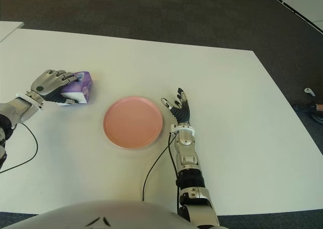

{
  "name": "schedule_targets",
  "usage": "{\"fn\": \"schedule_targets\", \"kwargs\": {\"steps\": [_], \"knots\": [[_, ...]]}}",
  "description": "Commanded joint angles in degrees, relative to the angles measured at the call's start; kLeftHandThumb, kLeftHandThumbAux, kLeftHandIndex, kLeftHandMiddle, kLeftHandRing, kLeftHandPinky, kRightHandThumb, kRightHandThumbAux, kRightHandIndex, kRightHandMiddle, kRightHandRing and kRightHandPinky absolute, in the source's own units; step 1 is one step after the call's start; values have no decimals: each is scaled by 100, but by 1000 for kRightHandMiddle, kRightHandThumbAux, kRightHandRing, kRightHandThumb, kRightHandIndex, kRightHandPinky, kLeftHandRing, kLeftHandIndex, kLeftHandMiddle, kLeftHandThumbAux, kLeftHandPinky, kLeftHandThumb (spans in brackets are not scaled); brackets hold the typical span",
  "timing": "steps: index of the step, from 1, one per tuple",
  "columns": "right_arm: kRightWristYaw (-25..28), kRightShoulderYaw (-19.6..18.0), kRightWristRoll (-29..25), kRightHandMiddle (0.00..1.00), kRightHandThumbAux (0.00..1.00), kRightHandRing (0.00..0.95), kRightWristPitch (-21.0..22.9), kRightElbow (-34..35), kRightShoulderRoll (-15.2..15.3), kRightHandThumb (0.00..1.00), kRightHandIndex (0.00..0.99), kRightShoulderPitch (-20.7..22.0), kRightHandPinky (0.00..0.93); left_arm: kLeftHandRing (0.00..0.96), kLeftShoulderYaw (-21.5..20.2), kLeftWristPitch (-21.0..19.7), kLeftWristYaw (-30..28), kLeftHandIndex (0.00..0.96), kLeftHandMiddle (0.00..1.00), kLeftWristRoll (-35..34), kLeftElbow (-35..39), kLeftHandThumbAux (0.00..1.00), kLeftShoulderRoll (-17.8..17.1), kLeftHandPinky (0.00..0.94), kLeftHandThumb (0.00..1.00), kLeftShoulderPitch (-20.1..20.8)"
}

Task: Put the tissue paper into the plate.

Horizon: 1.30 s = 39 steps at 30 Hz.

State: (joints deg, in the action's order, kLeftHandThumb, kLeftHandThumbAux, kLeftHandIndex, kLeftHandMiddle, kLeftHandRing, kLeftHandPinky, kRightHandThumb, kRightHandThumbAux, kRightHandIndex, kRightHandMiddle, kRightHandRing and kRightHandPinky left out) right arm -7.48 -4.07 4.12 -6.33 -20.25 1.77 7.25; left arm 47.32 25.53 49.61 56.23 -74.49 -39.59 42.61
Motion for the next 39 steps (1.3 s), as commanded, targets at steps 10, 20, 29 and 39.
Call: {"fn": "schedule_targets", "kwargs": {"steps": [10,20,29,39], "knots": [[4,-34,-44,62,685,56,454,-344,4,187,84,-220,105,833,-412,366,681,442,847,-335,-181,697,435,854,730,-485],[-31,-58,-68,64,686,56,420,-402,-15,187,89,-158,109,856,-699,867,830,442,887,-574,-156,699,565,852,727,-449],[-15,-90,-93,64,695,57,411,-464,-25,194,90,-112,114,859,-848,935,815,442,896,-623,-161,700,636,860,725,-408],[42,-86,-75,61,695,56,388,-535,4,199,78,-71,113,859,-1033,1047,1004,442,892,-708,-86,700,658,860,724,-294]]}}
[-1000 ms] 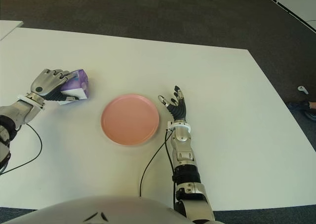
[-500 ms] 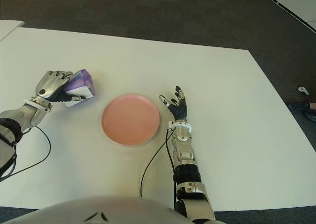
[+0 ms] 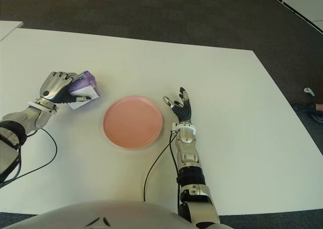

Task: Put the tissue paper into the plate.

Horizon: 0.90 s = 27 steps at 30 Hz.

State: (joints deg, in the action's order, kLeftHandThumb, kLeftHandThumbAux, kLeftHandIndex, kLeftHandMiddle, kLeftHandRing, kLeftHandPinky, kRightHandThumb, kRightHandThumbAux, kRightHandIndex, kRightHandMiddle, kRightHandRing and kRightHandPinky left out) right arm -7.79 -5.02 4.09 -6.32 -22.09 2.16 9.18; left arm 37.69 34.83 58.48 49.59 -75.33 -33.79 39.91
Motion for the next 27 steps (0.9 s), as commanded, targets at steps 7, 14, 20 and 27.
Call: {"fn": "schedule_targets", "kwargs": {"steps": [7,14,20,27], "knots": [[94,14,-61,59,691,56,354,-408,-22,202,74,-238,108,859,-270,396,277,443,888,-121,152,700,19,861,725,161],[88,26,-48,59,679,54,350,-451,-19,201,75,-217,101,861,-528,709,437,443,885,-197,438,701,-40,861,725,361],[82,45,-18,61,668,55,383,-451,-3,191,77,-205,100,861,-737,960,591,444,882,-164,1168,700,-131,857,724,518],[48,69,16,64,668,57,410,-441,-3,178,81,-200,97,854,-832,1038,755,444,868,3,1750,701,-76,847,723,579]]}}
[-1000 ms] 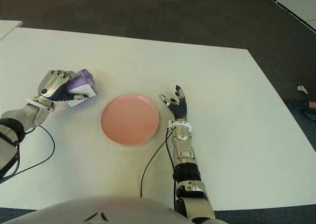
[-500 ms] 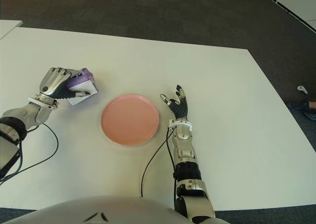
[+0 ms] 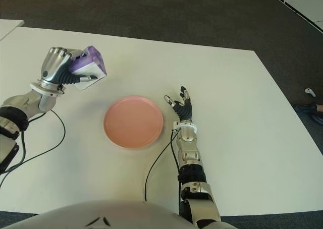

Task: Put the tissue paper into the plate.

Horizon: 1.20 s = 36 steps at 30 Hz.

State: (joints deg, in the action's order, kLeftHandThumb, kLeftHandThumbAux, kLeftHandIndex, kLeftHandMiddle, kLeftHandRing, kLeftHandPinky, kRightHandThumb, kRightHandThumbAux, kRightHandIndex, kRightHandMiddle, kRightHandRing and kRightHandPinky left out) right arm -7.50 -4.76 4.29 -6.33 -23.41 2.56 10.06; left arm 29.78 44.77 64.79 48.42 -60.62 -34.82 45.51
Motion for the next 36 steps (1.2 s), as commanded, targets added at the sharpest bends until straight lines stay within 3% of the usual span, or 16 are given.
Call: {"fn": "schedule_targets", "kwargs": {"steps": [1,12,16,19,21,27,31,36], "knots": [[36,48,-10,64,668,57,412,-296,-40,177,81,-296,96,854,-35,42,131,444,868,153,416,701,54,847,723,33],[180,38,-113,66,686,54,365,-301,-34,124,64,-327,97,853,-111,244,-16,444,862,310,1499,701,97,846,725,-72],[162,29,-109,67,686,55,330,-308,-60,120,64,-335,100,860,-99,196,-58,444,870,513,2412,701,201,853,726,-326],[138,29,-100,71,688,60,314,-337,-85,123,67,-326,106,868,-50,278,-38,444,882,660,2709,700,267,860,727,-485],[131,25,-97,73,689,63,307,-363,-93,125,69,-316,108,872,-11,400,-86,444,888,698,2801,699,322,865,728,-562],[45,44,-44,75,693,64,259,-414,-130,137,72,-293,105,873,105,1348,-915,444,893,325,2651,698,410,869,732,-561],[20,61,-32,76,693,65,243,-419,-147,146,75,-296,108,870,267,1393,-810,443,890,749,2310,698,665,865,732,-513],[13,80,-39,77,695,67,224,-407,-163,151,73,-314,112,867,302,1218,-1323,443,884,746,2498,698,721,859,732,-746]]}}
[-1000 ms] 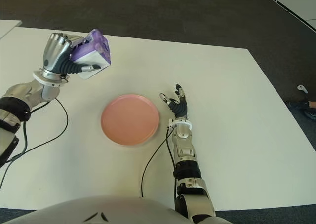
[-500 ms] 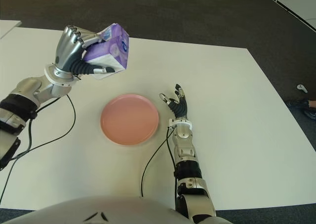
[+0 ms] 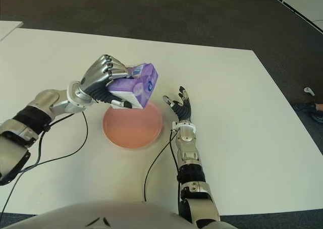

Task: Put the tissue paper into the plate.

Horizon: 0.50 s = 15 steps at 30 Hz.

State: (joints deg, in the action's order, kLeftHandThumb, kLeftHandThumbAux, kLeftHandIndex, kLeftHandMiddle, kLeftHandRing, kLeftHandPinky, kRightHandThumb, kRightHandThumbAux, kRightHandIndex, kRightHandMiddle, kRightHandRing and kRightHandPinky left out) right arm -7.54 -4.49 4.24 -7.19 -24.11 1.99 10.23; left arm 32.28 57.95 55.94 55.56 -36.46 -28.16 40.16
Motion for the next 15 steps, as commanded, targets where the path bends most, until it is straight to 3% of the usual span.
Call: {"fn": "schedule_targets", "kwargs": {"steps": [1,11,15], "knots": [[14,55,-32,77,695,67,304,-334,-109,152,73,-335,114,865,47,-122,-590,443,879,-13,140,699,54,858,732,-270],[-42,76,-6,73,685,65,282,-323,-123,158,78,-355,103,844,-50,-344,-1908,443,843,-331,459,699,20,840,730,-687],[-76,91,0,69,677,63,281,-312,-125,164,80,-359,99,837,-44,-515,-1983,443,833,-265,275,699,172,835,729,-717]]}}
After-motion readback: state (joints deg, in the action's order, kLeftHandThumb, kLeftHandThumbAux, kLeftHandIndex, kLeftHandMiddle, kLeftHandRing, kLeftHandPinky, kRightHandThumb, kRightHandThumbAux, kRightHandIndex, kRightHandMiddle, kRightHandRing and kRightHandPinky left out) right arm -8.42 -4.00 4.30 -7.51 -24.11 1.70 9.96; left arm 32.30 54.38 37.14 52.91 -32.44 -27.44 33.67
